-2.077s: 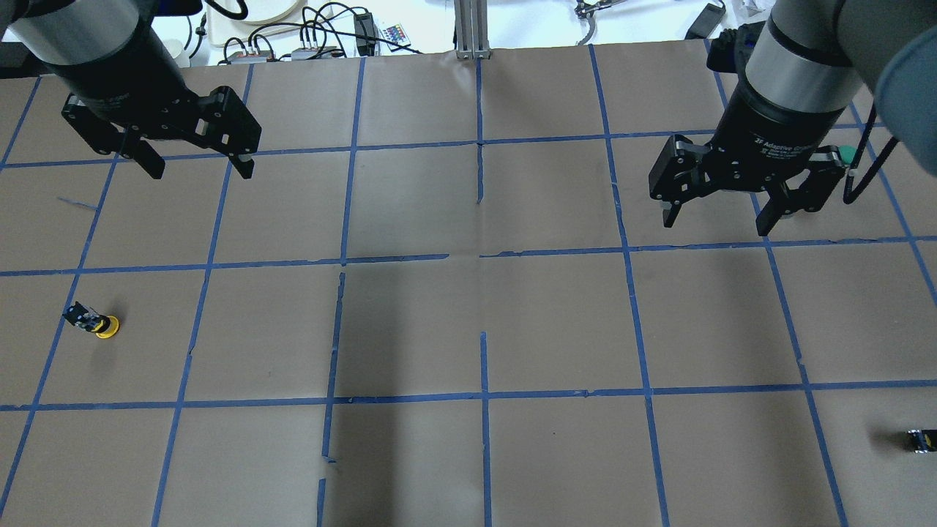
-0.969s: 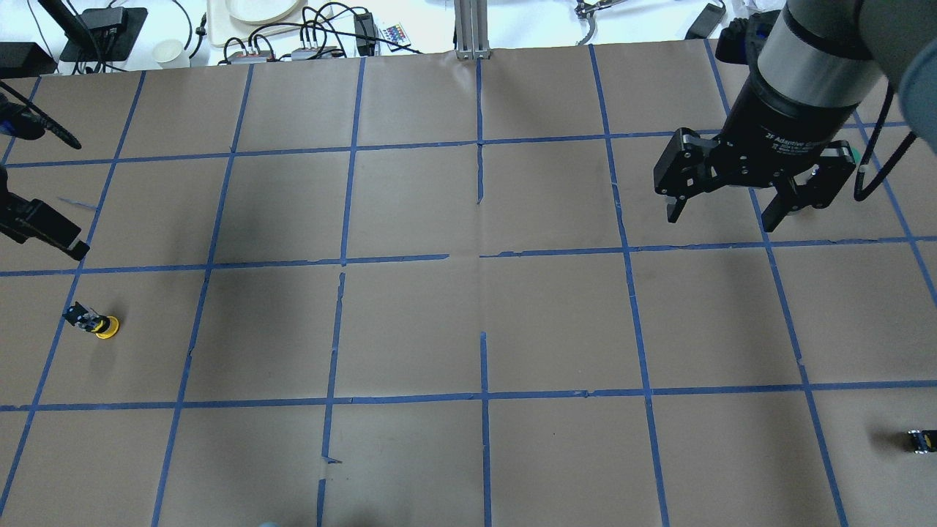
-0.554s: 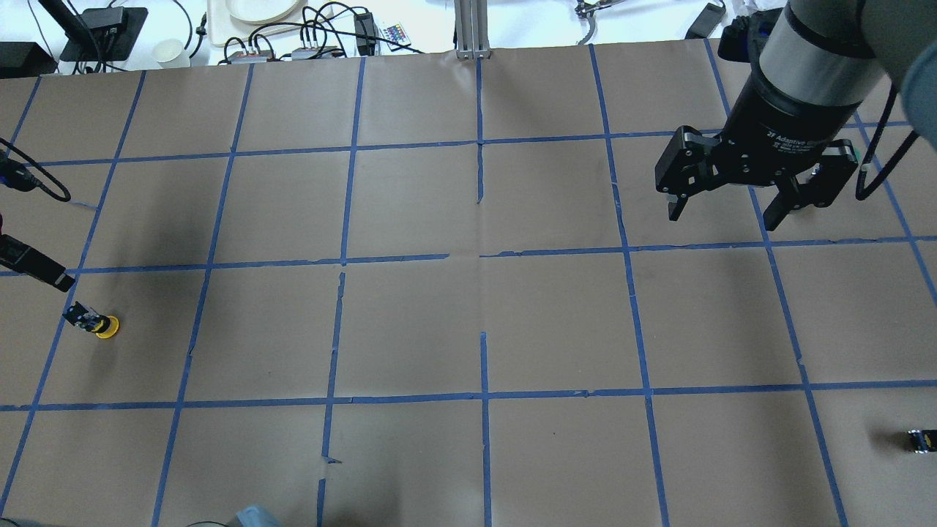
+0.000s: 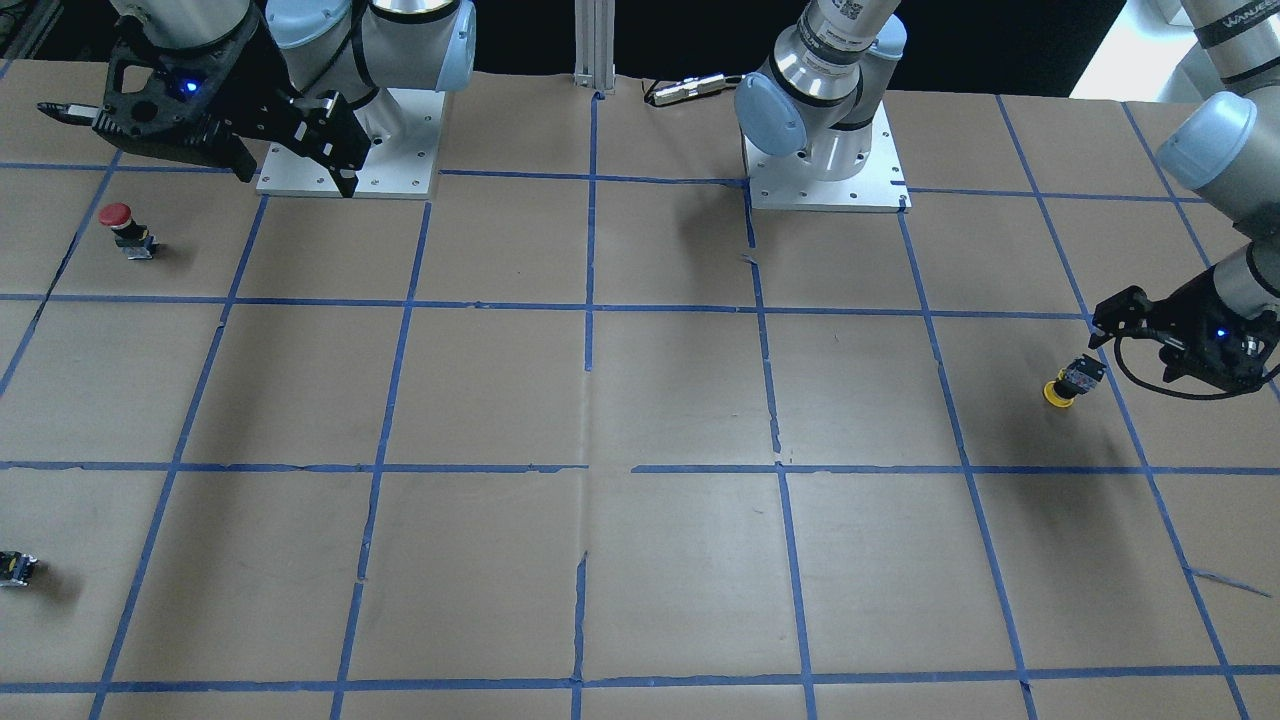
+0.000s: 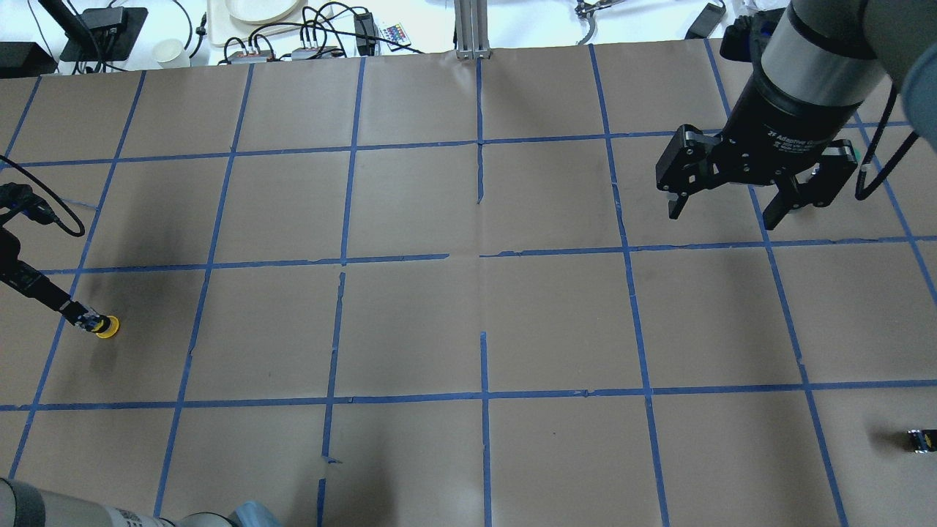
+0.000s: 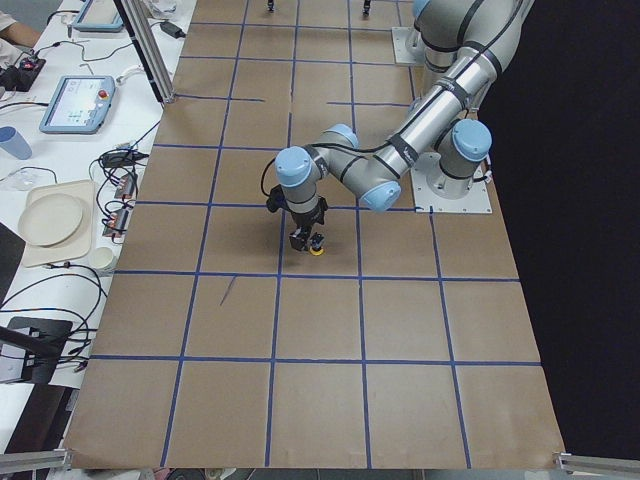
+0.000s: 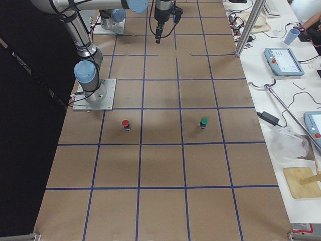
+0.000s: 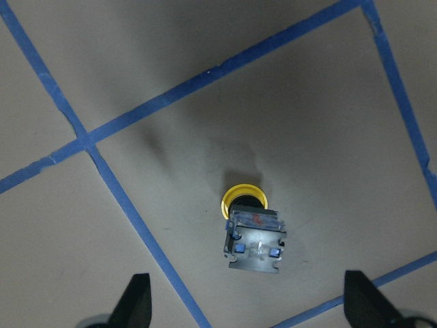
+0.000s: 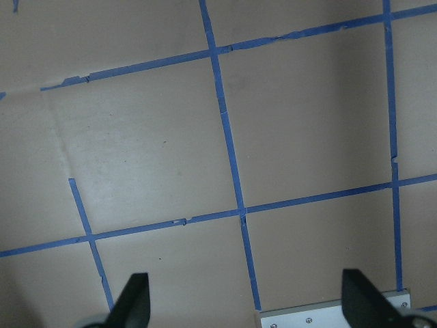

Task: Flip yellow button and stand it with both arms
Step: 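Lower the left gripper and grasp the yellow-capped button's base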

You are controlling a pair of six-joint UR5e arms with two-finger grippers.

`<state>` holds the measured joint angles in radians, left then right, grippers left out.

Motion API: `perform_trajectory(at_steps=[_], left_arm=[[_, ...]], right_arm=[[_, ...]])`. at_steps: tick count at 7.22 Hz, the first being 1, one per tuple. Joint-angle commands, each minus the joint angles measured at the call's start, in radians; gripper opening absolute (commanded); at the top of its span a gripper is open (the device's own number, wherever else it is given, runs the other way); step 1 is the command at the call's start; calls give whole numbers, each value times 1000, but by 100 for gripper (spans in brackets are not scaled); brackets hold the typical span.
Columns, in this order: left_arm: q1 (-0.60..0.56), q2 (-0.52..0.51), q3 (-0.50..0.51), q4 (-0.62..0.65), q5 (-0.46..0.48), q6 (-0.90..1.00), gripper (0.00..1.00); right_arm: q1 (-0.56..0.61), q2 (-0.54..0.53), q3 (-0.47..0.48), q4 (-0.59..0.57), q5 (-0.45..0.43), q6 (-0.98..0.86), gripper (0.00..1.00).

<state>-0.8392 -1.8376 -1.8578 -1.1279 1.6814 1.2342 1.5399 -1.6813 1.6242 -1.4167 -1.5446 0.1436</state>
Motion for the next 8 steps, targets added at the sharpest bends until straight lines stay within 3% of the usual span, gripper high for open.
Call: perform_trajectory(at_steps=[1,6,7,8], left_arm=[[-1,-3,-50,64,1,11,98],[0,-11,-89,122,0,36,92],[0,-11,-87,123,0,41,86],[0,-12,-89,123,1,41,64]], right_arm=[[3,-4,0,-5,0,1,100],[2,-11,3,-8,-3,1,100],[2,-9,3,-8,-2,-4,100],[2,-9,3,-7,0,-4,100]])
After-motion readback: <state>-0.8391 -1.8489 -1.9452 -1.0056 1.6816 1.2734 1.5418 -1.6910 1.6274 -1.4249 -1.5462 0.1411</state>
